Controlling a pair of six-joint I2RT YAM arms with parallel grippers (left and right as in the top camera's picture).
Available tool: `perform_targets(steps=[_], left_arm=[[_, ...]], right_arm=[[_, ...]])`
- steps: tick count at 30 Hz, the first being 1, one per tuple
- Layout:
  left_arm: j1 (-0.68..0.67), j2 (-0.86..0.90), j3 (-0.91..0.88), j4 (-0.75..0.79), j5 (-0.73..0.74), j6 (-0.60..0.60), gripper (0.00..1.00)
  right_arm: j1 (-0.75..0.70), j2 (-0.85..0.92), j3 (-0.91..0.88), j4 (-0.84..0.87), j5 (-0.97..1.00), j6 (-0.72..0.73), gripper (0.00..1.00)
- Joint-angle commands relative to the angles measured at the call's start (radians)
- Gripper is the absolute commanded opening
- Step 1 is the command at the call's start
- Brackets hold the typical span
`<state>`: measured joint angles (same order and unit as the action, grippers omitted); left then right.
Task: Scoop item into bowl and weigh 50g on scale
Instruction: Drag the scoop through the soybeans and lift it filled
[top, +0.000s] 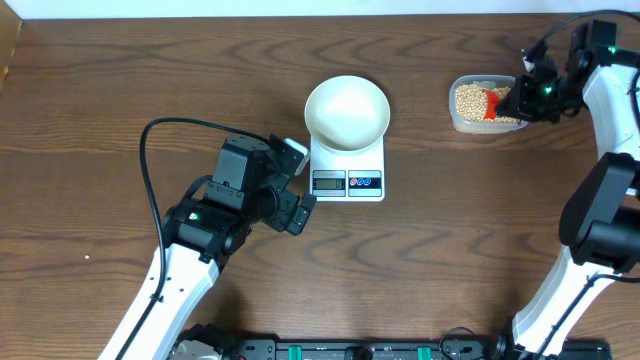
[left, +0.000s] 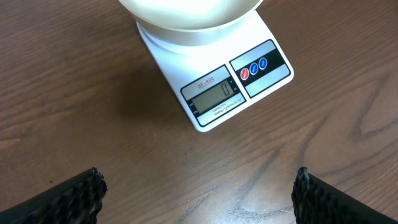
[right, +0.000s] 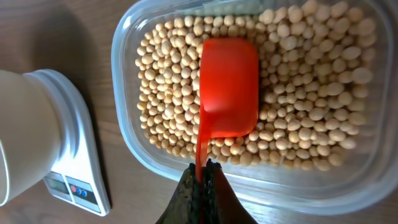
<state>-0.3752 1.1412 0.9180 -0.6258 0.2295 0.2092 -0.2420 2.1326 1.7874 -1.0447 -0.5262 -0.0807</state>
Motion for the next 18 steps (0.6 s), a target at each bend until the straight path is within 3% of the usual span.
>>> perform_targets(steps=[1, 18], left_arm=[[-0.001, 0.004, -0.006, -0.002, -0.014, -0.005, 0.98], [-0.001, 0.004, -0.006, -0.002, -0.014, -0.005, 0.98]], right_arm=[[0.006, 0.015, -0.055, 0.005, -0.035, 0.025, 0.01], [-0.09, 0.014, -0.056, -0.003, -0.356, -0.006, 0.01]])
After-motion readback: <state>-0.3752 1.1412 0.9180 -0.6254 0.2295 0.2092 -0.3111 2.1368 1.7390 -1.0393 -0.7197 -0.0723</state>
